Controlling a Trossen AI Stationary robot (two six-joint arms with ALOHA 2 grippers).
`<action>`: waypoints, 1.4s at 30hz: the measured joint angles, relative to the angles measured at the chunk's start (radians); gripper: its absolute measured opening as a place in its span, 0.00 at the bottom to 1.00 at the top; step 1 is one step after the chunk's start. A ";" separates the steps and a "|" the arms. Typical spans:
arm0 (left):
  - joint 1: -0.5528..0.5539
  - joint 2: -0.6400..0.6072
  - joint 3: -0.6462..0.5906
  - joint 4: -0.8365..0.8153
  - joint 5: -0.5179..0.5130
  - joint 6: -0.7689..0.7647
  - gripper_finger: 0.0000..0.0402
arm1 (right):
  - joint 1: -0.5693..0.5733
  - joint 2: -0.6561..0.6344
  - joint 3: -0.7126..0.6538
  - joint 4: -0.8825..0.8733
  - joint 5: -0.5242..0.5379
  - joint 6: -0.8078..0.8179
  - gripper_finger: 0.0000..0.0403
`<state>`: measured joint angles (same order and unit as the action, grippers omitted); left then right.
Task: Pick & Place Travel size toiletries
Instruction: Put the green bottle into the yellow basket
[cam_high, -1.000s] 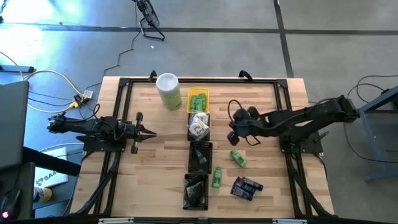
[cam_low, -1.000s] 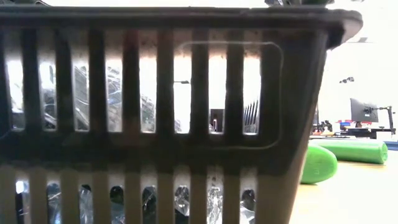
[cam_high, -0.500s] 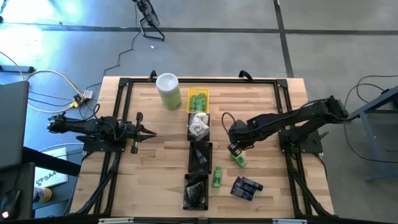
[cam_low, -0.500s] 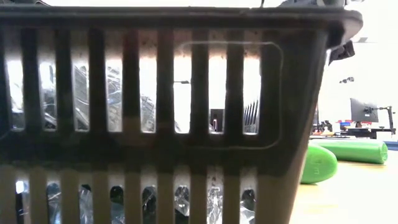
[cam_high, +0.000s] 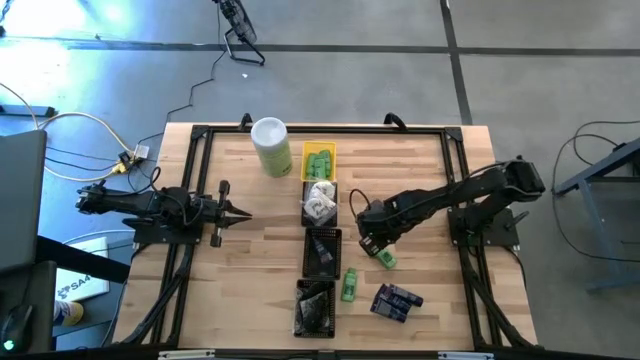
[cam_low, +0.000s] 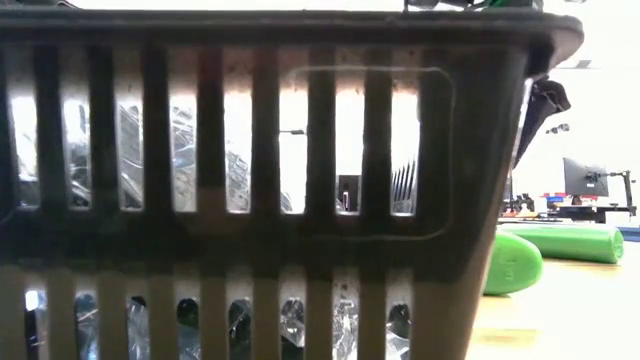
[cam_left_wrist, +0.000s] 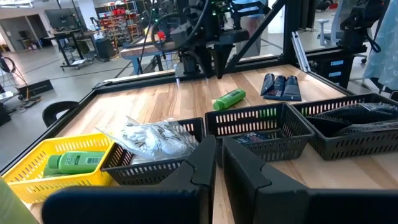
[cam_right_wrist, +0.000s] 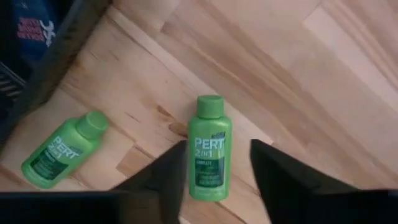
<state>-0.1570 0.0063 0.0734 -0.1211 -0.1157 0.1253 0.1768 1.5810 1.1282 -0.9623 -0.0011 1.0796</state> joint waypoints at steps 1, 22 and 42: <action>0.000 0.000 0.000 0.000 0.000 0.000 0.06 | 0.000 0.000 0.000 0.002 0.009 0.001 0.44; 0.000 0.000 0.000 0.000 0.000 0.000 0.06 | 0.146 0.068 -0.001 -0.003 0.102 0.149 0.77; 0.000 0.000 0.000 0.001 0.000 0.000 0.06 | 0.170 0.121 -0.191 0.255 -0.005 0.165 0.70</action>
<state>-0.1572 0.0059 0.0734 -0.1204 -0.1154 0.1252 0.3472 1.7020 0.9369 -0.7074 -0.0060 1.2442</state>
